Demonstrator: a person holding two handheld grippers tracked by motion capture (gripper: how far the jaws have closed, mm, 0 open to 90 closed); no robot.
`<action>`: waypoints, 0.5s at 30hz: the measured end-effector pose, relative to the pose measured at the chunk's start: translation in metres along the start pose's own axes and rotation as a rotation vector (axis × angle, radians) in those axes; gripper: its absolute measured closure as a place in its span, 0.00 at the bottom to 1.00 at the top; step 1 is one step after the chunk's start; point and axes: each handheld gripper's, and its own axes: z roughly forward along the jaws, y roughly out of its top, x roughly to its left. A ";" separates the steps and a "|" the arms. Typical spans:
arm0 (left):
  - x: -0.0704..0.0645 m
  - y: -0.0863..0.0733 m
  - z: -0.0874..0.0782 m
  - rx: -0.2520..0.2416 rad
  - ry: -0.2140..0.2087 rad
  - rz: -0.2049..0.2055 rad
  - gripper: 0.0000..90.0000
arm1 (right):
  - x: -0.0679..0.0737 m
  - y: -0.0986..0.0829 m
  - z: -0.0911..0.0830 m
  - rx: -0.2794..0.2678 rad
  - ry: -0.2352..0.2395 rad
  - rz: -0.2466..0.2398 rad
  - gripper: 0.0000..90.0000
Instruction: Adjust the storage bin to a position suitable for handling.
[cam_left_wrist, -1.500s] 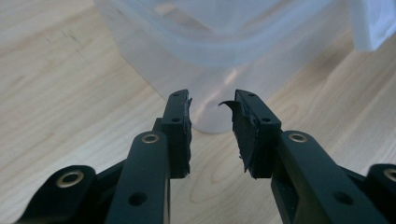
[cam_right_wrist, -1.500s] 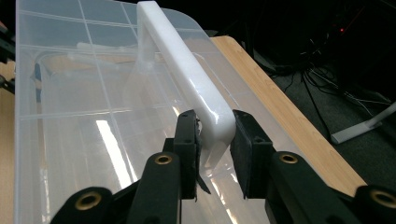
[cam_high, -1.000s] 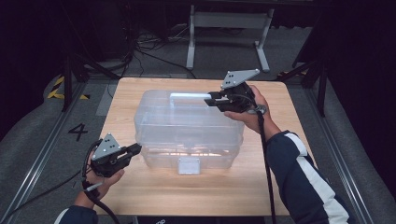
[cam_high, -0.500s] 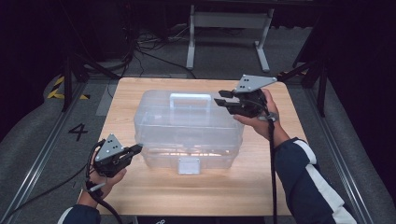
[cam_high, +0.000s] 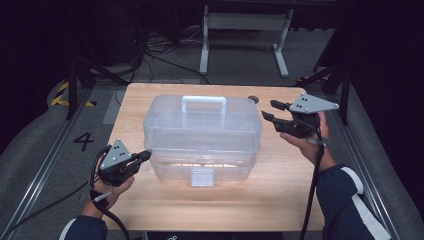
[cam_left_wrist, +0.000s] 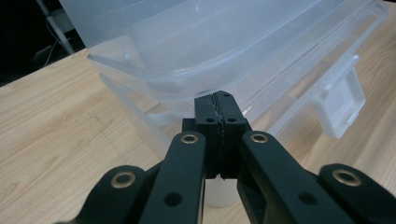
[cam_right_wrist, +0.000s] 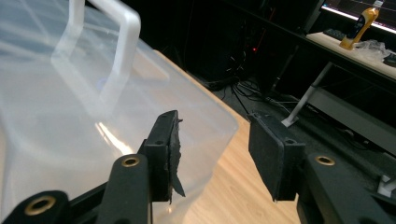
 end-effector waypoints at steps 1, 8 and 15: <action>0.001 0.001 -0.001 -0.015 -0.002 -0.009 1.00 | 0.000 -0.004 -0.001 0.003 -0.001 -0.006 0.59; -0.002 0.014 -0.001 -0.047 -0.020 0.009 1.00 | 0.007 -0.037 -0.006 0.029 -0.006 0.012 0.59; -0.002 0.020 -0.001 -0.053 -0.016 0.008 1.00 | 0.016 -0.056 -0.006 0.021 0.044 0.027 0.58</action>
